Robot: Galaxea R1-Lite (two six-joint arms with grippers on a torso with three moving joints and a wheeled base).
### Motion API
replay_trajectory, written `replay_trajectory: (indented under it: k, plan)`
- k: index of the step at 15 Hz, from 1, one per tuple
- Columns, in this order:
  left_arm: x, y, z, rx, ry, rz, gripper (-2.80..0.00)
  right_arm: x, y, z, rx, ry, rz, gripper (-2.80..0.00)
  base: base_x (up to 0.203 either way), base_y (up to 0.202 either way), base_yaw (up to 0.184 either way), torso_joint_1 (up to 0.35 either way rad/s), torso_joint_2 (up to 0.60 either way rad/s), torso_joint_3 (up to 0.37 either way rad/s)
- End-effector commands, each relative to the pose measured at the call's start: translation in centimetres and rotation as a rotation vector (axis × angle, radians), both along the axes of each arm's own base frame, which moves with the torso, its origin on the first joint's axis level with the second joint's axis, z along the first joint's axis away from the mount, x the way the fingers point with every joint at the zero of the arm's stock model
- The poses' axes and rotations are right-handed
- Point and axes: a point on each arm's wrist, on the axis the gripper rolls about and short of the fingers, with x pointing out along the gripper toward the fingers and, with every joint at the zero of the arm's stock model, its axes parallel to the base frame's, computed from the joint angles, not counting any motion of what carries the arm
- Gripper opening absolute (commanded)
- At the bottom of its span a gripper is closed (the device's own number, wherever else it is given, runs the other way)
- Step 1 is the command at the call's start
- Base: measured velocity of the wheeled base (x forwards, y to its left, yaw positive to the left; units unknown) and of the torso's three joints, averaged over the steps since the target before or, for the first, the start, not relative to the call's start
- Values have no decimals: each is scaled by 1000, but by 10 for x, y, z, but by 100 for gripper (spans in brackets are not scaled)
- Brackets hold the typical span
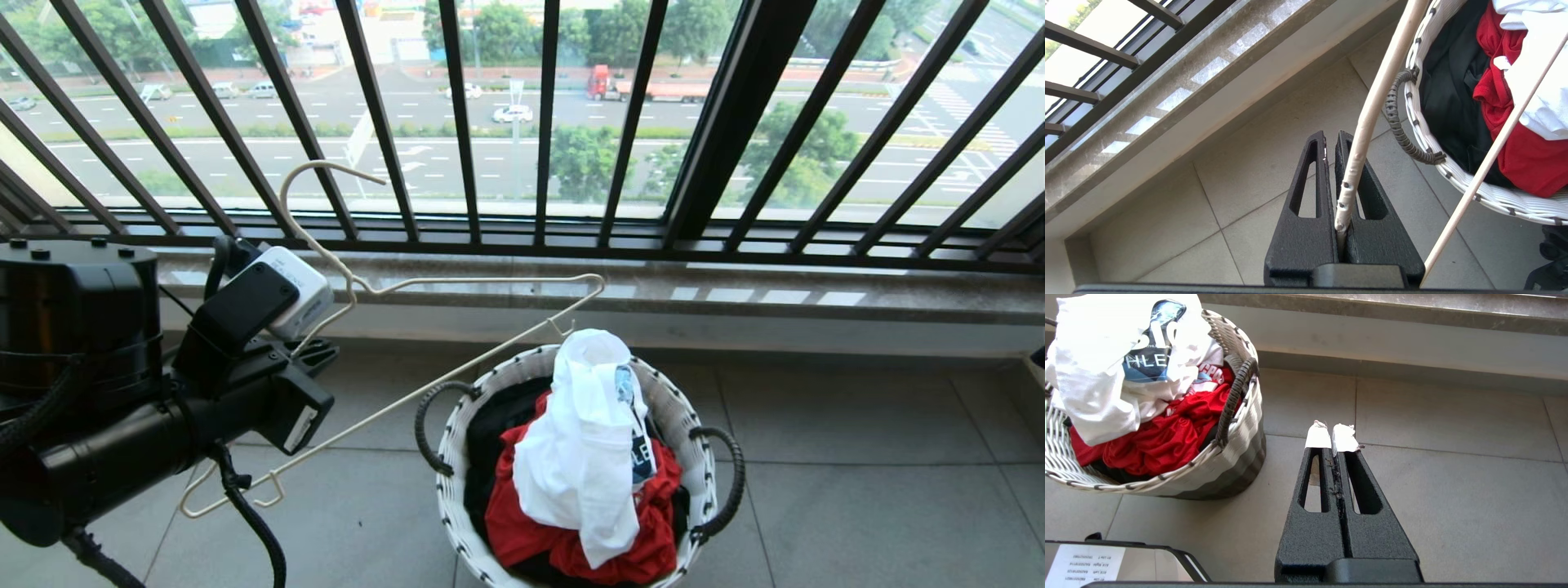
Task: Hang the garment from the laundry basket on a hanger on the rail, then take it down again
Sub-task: Pick up clothes from the basket
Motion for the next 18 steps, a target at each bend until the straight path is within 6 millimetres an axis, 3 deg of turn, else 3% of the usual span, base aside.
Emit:
replay_trajectory:
  k: [1, 4, 8, 13, 18]
  plan:
    - [-5, 3, 1, 16, -14, -4, -280, -4, 0, 15, 1, -34, 3, -280, 0, 0, 0, 0, 0, 0]
    - [-6, 4, 0, 24, -4, -1, -280, 1, 0, 46, 2, 35, 18, -280, 0, 0, 0, 0, 0, 0]
    - [0, 11, 0, 39, 31, 44, -280, 42, 2, 100, 8, 197, 61, -280, 0, 0, 0, 0, 0, 0]
    - [8, 28, 9, 28, 3, 139, -280, 135, 9, 142, 54, 404, 146, -280, 0, 0, 0, 0, 0, 0]
    - [9, 34, 11, 34, -5, 164, -280, 238, 57, 144, 61, 550, 255, -280, 0, 0, 0, 0, 0, 0]
